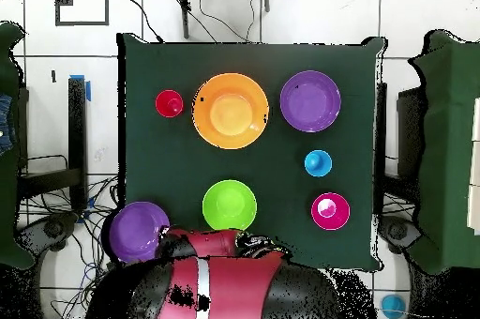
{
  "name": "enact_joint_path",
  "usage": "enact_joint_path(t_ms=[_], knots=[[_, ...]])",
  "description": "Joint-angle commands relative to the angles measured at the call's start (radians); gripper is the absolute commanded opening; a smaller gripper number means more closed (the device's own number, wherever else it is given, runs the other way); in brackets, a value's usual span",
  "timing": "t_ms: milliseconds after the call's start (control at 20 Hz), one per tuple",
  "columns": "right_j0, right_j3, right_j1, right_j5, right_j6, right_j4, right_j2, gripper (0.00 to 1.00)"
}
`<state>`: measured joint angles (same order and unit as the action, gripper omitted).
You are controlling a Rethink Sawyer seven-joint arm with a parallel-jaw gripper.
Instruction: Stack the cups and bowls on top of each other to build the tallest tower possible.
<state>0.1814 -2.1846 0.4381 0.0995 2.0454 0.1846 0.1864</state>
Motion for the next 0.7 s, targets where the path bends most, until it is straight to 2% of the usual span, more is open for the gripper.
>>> enact_joint_path(t_ms=[50, 200, 250, 350, 500, 700], knots=[[0.013, -0.035, 0.08, -0.125, 0.119, -0.03, 0.104, 1.0], [0.054, -0.116, 0.204, -0.192, 0.132, -0.054, 0.183, 1.0], [0.081, -0.145, 0.256, -0.222, 0.131, -0.062, 0.235, 1.0], [0.103, -0.166, 0.32, -0.271, 0.108, -0.068, 0.293, 1.0], [0.104, -0.18, 0.393, -0.321, 0.099, -0.088, 0.331, 1.0], [0.111, -0.208, 0.487, -0.402, 0.133, -0.167, 0.379, 1.0]])
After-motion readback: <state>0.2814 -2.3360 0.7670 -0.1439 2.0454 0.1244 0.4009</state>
